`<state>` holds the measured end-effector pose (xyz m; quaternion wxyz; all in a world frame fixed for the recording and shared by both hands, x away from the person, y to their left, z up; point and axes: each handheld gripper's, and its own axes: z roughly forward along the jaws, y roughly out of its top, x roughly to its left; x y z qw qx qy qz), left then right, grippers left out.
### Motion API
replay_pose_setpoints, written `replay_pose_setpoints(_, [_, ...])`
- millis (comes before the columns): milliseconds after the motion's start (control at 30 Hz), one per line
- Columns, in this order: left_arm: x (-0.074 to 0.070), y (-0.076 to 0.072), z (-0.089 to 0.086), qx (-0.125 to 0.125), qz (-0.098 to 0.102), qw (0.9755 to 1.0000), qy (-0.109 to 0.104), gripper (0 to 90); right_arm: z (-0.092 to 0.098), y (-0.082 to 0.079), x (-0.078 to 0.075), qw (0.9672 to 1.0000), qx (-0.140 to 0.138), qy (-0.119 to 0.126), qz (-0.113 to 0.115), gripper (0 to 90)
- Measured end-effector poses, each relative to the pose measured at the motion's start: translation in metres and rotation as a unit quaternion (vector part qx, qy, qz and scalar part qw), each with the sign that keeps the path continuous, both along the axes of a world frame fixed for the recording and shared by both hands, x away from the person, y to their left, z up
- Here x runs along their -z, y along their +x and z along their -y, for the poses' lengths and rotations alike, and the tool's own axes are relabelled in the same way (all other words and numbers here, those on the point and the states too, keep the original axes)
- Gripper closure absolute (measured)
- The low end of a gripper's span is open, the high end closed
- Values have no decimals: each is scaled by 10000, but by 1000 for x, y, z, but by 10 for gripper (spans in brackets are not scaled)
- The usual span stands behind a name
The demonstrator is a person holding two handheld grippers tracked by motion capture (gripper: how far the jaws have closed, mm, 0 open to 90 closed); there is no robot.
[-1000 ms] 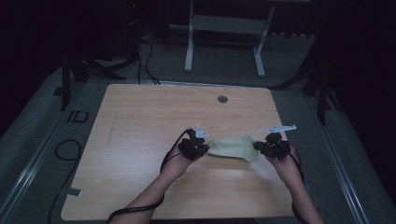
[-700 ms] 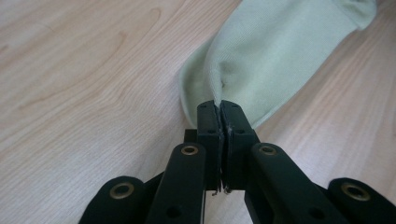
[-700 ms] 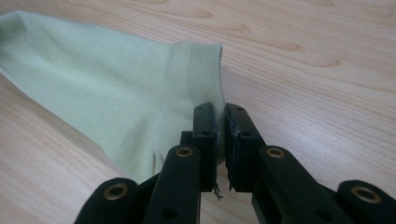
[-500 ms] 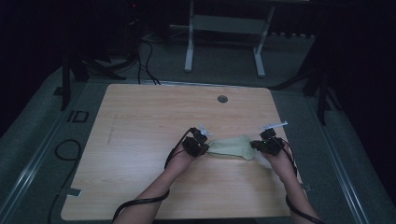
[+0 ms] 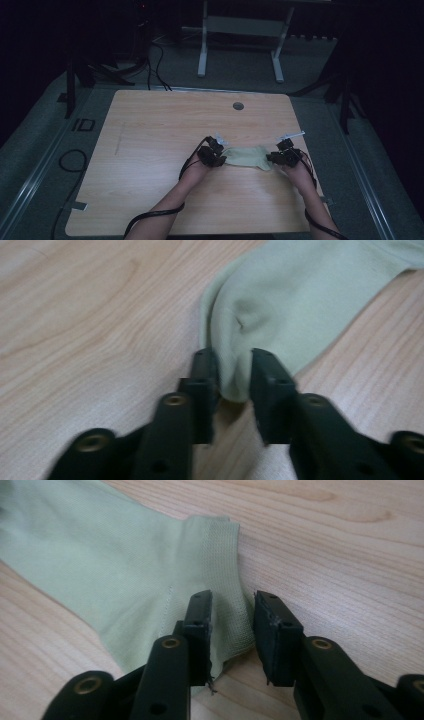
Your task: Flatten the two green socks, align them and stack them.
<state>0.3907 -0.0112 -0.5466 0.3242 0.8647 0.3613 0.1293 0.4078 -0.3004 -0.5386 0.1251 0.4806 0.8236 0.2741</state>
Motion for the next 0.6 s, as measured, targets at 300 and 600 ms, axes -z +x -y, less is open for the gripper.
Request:
replay_pose_setpoints(300, [-23,-5,-4,7,354,9989,-301,653,0,-15,-22,9988,-93,362,304,685])
replay_pose_setpoints(600, [-5,2,21,78,231,9997,69,736,-27,-25,-7,9984,-500,204,161,881])
